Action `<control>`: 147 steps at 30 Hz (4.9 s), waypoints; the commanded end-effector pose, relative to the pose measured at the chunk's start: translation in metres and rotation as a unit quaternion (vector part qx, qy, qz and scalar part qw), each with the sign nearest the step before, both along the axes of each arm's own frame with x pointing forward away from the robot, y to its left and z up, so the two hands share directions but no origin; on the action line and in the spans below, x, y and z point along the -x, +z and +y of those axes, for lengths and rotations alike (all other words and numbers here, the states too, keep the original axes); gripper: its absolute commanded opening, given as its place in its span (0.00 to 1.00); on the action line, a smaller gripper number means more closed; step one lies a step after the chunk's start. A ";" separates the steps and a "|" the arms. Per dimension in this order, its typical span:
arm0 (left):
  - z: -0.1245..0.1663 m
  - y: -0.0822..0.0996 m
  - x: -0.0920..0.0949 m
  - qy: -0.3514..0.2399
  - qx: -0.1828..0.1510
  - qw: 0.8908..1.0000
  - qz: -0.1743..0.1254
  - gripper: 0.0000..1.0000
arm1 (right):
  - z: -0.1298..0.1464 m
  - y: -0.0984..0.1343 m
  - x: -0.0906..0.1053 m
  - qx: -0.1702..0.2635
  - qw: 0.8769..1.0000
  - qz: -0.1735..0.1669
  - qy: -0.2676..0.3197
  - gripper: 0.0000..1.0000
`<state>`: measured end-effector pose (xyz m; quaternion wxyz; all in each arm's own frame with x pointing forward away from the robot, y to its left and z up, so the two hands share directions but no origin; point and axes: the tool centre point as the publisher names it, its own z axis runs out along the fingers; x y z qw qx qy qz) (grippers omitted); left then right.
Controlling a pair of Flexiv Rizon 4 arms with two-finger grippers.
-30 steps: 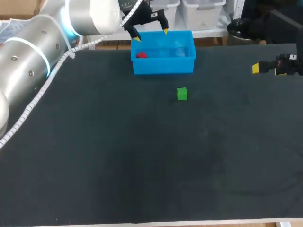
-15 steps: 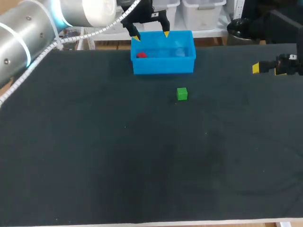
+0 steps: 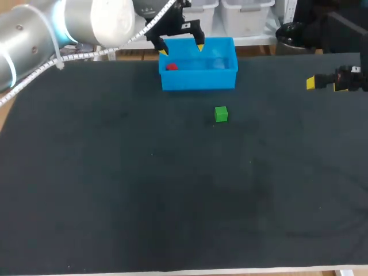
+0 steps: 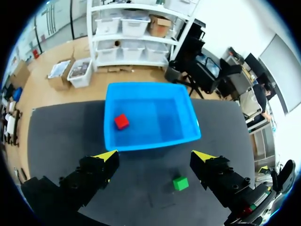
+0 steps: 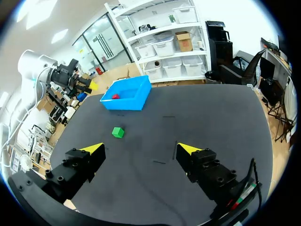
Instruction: Use the left arm to pick the red cube and place it into the blue plastic box first, then use the right arm to grasp the green cube and put it into the same blue plastic box after the first action is fully finished.
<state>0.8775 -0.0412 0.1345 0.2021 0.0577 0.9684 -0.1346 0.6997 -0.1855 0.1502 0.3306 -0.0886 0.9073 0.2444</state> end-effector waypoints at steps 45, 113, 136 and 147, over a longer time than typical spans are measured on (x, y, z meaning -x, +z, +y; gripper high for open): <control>0.081 -0.025 0.054 -0.258 0.080 0.952 -0.147 1.00 | 0.000 0.000 0.000 0.001 1.000 0.000 0.000 1.00; 0.107 -0.011 0.105 -0.439 0.074 0.888 -0.113 1.00 | 0.006 0.000 0.000 0.011 1.000 0.005 0.005 1.00; 0.107 -0.011 0.105 -0.439 0.074 0.888 -0.113 1.00 | 0.068 -0.002 -0.029 0.046 0.997 0.045 0.038 1.00; 0.107 -0.011 0.105 -0.439 0.074 0.888 -0.113 1.00 | 0.114 -0.010 -0.050 0.066 0.994 0.066 0.052 1.00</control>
